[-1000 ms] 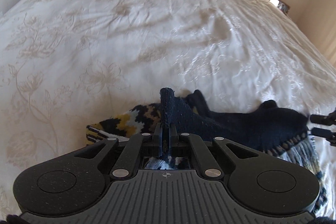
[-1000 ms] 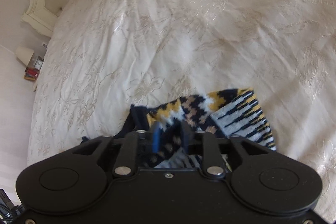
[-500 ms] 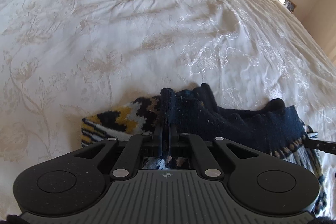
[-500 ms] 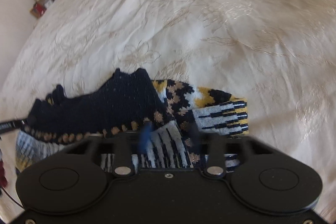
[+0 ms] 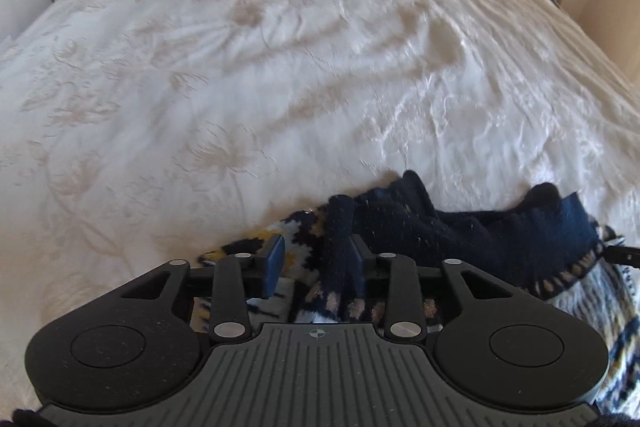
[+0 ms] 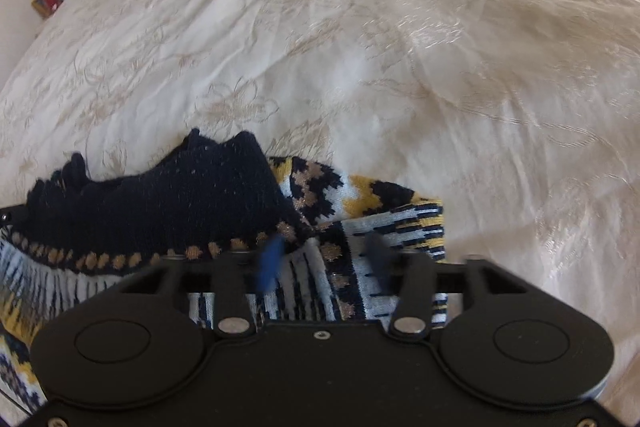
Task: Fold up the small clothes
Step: 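Lay the hem onto the collar and open both grippers, then move both open grippers to the folded edge of the sweater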
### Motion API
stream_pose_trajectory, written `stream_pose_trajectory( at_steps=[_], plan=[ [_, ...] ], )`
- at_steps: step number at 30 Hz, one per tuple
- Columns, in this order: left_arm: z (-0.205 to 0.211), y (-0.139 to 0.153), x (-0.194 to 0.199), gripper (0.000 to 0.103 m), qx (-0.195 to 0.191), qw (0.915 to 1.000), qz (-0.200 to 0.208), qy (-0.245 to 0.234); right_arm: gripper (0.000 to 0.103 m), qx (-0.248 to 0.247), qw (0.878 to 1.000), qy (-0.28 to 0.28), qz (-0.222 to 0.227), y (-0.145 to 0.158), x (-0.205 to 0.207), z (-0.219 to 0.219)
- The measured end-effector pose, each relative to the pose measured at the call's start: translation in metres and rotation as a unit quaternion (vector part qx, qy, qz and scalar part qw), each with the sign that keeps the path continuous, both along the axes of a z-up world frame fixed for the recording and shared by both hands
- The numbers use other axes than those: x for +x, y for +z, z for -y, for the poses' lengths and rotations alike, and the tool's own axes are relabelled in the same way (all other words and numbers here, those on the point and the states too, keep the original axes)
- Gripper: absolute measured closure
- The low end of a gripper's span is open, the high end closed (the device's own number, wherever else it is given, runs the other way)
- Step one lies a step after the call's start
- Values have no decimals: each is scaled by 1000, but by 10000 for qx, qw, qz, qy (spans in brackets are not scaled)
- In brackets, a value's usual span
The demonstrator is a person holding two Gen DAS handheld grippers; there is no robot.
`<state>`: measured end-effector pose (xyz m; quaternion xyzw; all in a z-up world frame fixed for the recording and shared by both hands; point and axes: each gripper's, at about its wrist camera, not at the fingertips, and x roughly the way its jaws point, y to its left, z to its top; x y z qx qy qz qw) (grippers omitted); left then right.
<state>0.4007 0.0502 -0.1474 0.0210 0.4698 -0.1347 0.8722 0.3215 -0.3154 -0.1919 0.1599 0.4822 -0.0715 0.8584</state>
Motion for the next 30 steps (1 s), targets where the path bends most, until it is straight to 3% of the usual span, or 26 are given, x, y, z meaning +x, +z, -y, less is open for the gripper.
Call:
stream_pose_trajectory(
  at_steps=[4,8,14,19,22,25,30],
  plan=[
    [-6,16,-26,53,-44,10000,-24,-21,33,-1,9999,-19,117,13,-21,-2],
    [4,17,-63,53,234,9989,-68,-394,30,-7,9998,102,158,21,-43,-14],
    [10,-5,-111,53,448,9965,-417,-569,27,-86,9986,513,10,16,-76,-40],
    [-2,-34,-132,52,1073,9892,-795,-597,27,-452,9952,704,-510,-3,-102,-49],
    [-21,-42,-133,44,920,9903,-1007,-257,27,-497,9934,531,-884,-19,-116,-37],
    [-37,-44,-131,41,628,9906,-1214,92,25,-345,9948,299,-906,-23,-125,-23],
    [-43,-46,-127,38,541,9888,-1358,311,20,-293,9951,295,-894,-22,-127,-19]
  ],
)
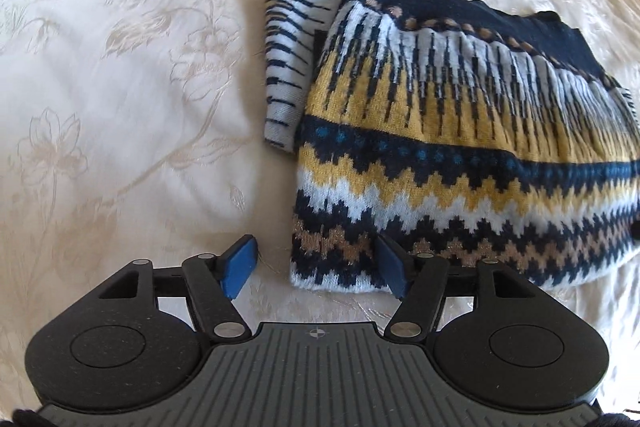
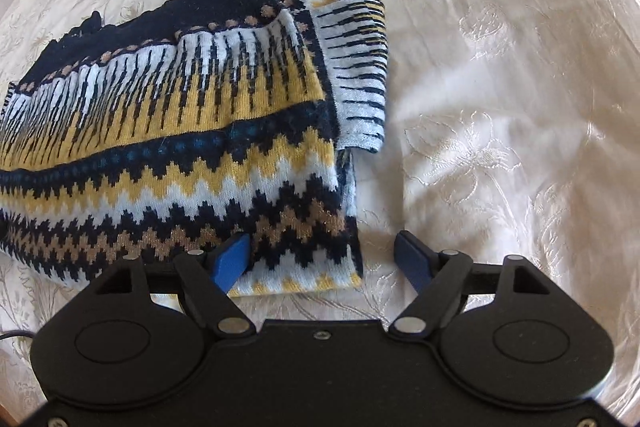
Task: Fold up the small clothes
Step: 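Move both open grippers to the folded edge of the sweater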
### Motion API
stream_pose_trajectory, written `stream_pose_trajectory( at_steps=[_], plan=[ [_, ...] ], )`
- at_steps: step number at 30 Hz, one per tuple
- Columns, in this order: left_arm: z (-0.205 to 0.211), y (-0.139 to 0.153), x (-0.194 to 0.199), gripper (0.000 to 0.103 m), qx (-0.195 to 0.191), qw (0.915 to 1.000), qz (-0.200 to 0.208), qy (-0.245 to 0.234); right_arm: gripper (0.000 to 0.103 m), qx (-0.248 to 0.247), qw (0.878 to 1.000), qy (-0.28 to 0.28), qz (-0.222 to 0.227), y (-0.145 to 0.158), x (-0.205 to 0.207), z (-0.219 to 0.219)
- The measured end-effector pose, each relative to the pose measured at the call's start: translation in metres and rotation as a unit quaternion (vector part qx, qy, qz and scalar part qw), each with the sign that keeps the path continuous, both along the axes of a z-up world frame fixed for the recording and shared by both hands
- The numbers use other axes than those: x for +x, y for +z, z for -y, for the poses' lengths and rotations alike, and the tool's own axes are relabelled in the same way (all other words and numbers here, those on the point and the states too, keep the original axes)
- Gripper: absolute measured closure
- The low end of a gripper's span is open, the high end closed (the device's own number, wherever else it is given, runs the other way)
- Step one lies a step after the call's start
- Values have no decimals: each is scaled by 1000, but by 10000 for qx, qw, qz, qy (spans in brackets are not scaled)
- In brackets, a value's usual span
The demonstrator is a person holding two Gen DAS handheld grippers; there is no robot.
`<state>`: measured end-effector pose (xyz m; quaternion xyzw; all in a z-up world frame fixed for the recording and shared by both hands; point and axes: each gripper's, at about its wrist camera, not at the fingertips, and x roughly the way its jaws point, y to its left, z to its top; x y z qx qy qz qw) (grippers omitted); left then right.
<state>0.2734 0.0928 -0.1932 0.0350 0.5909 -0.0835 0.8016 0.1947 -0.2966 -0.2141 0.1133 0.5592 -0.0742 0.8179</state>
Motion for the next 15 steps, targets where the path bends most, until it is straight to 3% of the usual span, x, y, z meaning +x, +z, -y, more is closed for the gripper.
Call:
stream_pose_trajectory(
  at_steps=[5,8,15],
  plan=[
    [0,-3,-1,18,194,9997,22,119,4,124,9999,6,-16,-4,-6,-7],
    [-1,-8,0,4,217,9995,-29,230,0,123,9999,57,-43,-5,-12,-12],
    [-7,-12,0,0,165,9993,-71,318,0,107,9999,51,3,-5,-10,-14]
  ],
)
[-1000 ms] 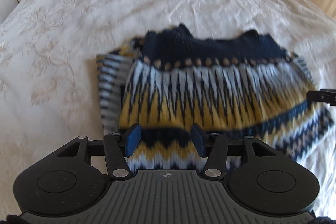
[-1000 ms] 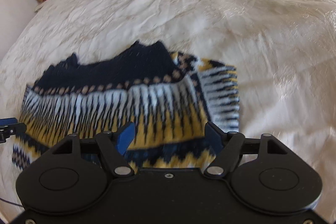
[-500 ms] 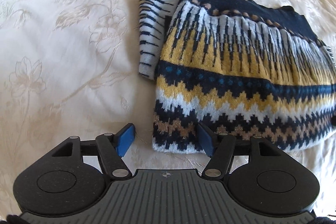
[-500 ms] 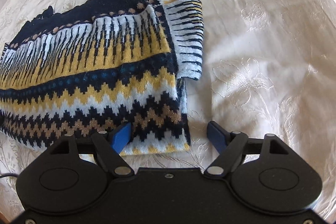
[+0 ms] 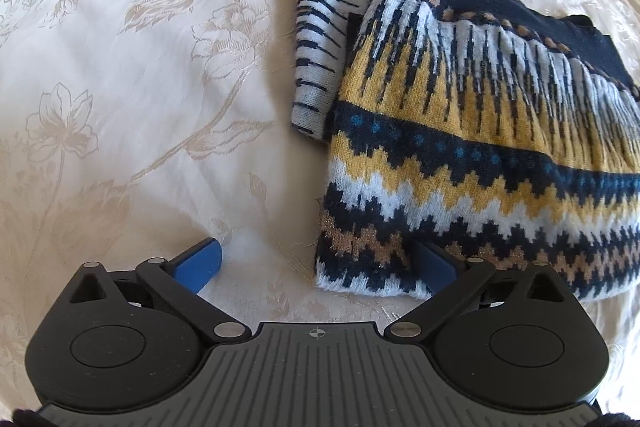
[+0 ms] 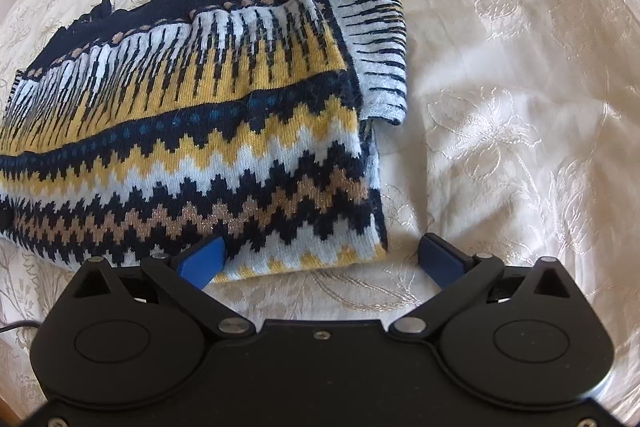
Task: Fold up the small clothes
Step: 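Move both open grippers to the folded edge of the sweater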
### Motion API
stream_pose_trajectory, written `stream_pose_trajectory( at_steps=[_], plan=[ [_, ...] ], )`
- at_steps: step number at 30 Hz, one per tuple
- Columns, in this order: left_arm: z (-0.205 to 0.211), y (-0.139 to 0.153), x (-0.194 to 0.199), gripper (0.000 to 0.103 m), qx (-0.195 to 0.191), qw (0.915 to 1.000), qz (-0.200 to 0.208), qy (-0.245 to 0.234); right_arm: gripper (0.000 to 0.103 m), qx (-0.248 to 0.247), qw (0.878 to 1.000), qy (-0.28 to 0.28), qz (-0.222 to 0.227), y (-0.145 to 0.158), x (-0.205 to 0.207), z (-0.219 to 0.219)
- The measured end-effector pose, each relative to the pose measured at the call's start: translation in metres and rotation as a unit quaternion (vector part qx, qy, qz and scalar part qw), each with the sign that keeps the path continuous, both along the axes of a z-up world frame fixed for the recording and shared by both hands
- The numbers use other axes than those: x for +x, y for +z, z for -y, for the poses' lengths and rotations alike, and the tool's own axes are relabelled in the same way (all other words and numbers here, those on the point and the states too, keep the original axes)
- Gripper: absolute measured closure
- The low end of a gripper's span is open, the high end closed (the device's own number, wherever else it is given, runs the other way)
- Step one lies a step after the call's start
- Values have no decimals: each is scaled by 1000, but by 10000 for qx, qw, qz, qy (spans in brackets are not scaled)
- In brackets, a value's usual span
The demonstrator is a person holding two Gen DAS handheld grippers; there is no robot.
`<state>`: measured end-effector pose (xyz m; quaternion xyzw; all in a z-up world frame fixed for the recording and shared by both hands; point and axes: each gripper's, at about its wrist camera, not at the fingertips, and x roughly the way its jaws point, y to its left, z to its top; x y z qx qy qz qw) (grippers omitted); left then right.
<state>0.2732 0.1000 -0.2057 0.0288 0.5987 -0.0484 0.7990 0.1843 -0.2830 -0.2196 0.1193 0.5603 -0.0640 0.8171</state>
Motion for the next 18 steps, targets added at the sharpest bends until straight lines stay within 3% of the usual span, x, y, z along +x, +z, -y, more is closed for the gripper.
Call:
stream_pose_trajectory(
  at_steps=[18],
  plan=[
    [1,4,-2,0,-38,9998,-10,205,0,160,9988,166,441,-4,-13,5]
  ],
)
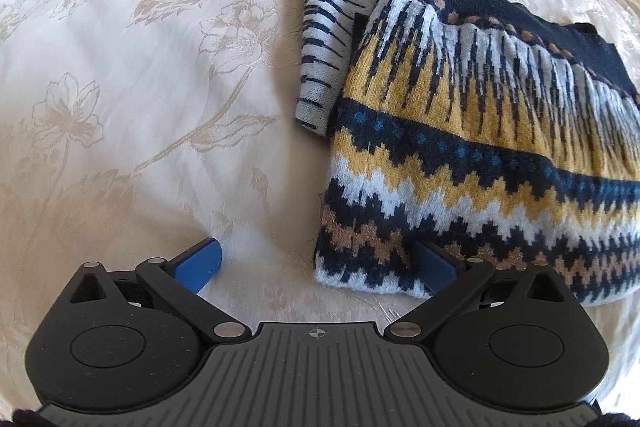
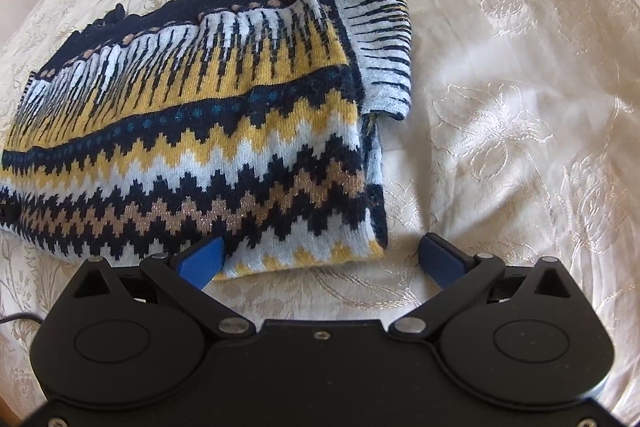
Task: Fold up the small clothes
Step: 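Move both open grippers to the folded edge of the sweater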
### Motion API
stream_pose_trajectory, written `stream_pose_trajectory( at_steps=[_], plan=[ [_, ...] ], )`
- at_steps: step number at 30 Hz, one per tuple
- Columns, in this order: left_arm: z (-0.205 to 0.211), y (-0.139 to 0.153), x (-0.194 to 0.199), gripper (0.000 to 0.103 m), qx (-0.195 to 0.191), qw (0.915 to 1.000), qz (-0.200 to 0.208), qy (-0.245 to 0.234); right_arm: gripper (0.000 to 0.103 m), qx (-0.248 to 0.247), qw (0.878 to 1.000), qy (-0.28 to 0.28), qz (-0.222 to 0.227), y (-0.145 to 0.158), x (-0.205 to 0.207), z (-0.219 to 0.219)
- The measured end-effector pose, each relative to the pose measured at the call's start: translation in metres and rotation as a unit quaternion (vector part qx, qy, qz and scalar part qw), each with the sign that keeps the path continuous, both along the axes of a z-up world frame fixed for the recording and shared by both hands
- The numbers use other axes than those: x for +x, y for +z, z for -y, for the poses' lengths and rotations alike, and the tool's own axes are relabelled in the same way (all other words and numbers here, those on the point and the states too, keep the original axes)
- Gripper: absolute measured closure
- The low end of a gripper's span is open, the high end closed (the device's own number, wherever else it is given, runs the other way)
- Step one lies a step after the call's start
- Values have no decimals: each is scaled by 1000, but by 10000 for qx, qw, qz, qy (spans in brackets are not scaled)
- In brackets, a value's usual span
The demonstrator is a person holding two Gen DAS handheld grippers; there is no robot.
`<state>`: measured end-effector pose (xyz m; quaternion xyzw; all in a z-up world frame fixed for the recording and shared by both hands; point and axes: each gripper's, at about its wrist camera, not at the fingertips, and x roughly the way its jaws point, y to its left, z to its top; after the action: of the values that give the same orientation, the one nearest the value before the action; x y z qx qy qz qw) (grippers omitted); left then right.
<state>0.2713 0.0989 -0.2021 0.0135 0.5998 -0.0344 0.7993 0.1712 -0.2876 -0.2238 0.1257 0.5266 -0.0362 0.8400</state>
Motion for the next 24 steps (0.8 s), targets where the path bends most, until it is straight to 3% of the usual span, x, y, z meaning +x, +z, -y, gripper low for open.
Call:
stream_pose_trajectory(
  at_steps=[2,5,10,15,24],
  plan=[
    [-1,10,-3,1,-180,9997,-100,116,0,41,10000,59,58,0,-5,2],
    [5,31,-13,1,-348,9992,95,193,0,111,9998,135,119,-2,-10,6],
    [34,61,-13,1,-498,9981,350,-20,0,178,9995,251,95,0,-16,11],
    [76,70,3,1,-721,9964,347,-290,0,233,9992,323,37,1,-16,11],
    [154,56,34,1,-206,9961,365,-774,0,299,9951,844,-419,0,4,13]
  ],
)
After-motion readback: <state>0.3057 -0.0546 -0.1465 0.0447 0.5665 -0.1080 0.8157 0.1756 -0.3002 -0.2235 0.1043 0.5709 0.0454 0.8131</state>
